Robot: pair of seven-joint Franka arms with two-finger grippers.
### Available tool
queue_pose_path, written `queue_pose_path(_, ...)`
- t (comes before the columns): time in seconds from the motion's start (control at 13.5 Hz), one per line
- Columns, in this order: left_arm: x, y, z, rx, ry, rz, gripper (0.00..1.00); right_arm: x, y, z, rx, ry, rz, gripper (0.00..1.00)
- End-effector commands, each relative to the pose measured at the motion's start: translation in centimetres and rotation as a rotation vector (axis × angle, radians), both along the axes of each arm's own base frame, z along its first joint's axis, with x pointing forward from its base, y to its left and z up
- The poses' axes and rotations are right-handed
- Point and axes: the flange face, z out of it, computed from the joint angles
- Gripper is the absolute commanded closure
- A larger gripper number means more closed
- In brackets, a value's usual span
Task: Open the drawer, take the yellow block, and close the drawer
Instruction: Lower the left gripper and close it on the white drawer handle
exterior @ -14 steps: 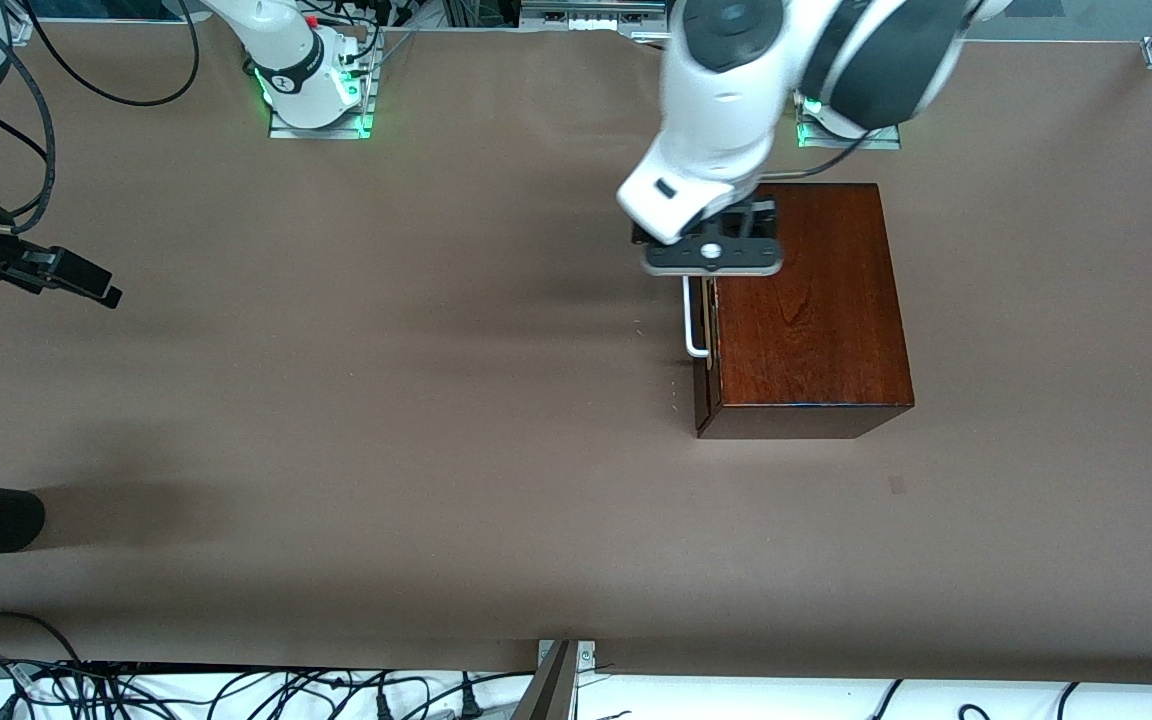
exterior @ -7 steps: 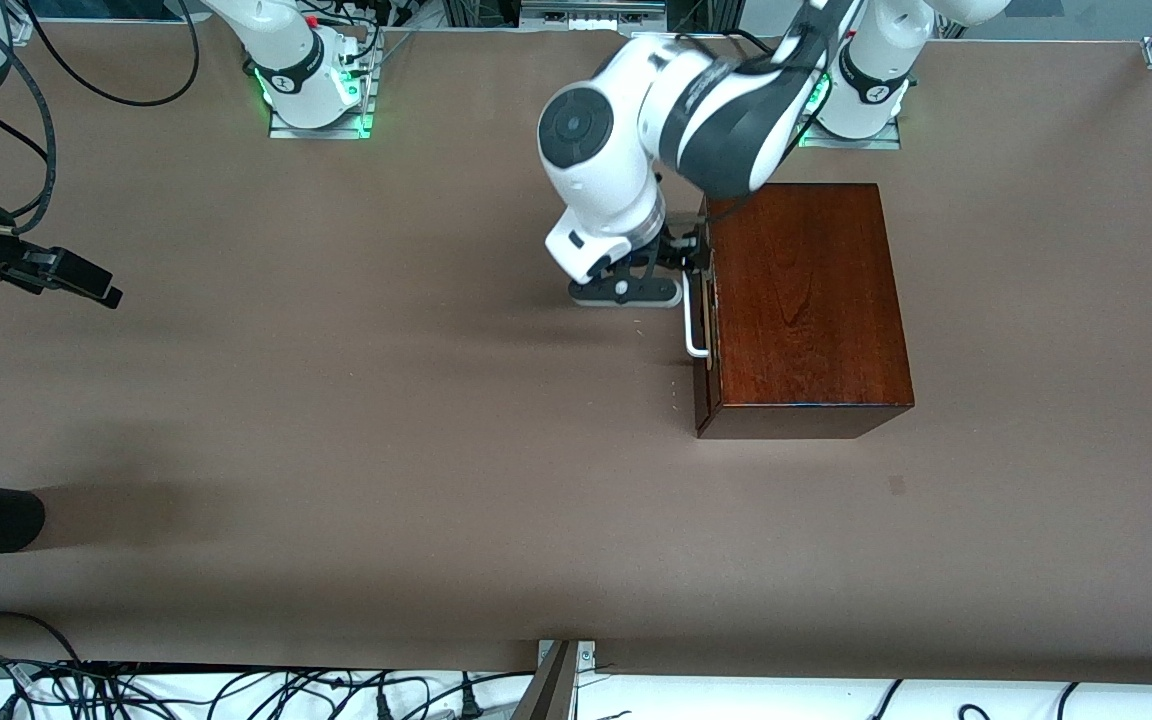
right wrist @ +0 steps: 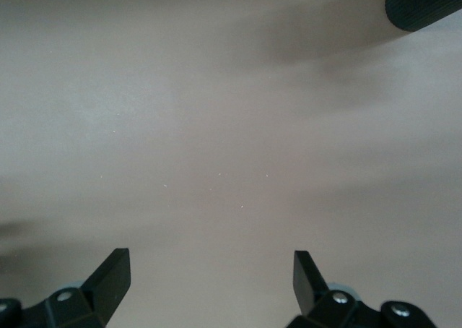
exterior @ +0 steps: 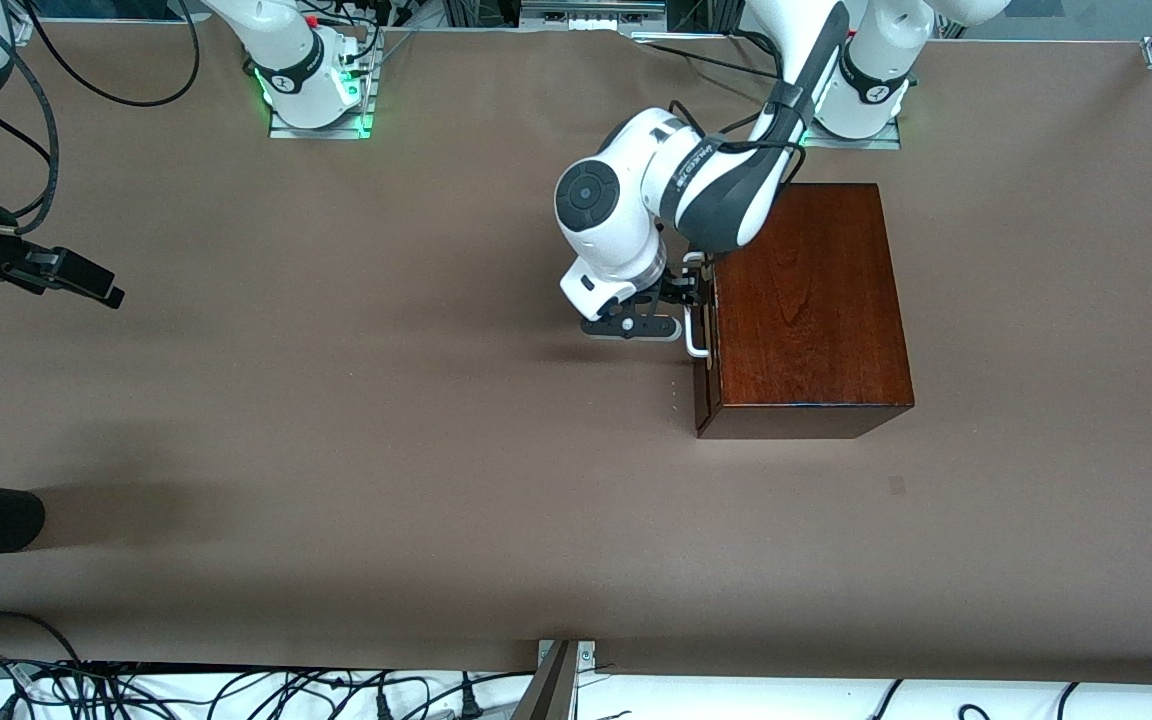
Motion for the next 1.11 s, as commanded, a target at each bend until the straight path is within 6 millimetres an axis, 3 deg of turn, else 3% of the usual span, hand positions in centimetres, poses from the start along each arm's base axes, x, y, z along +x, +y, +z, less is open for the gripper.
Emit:
queue_pose_path(0.0,-0.5,0.7,-0.1,0.01,-0.01,-0.005,0.0,0.1,0.4,0.3,-0.012,0.0,0.043,0.0)
queue_pose_path(0.44,-0.5,1.7,-2.1,0.019,-0.002,0.002,0.0,0.0,0.2,-0.2,-0.03,0.014,0.078,0.0)
queue_pose_path(1.04,-0.7,0.9,-2.5,-0.024,-0.005,0.042,0.0,-0.1,0.3,0.0,-0.028,0.017,0.082,0.0)
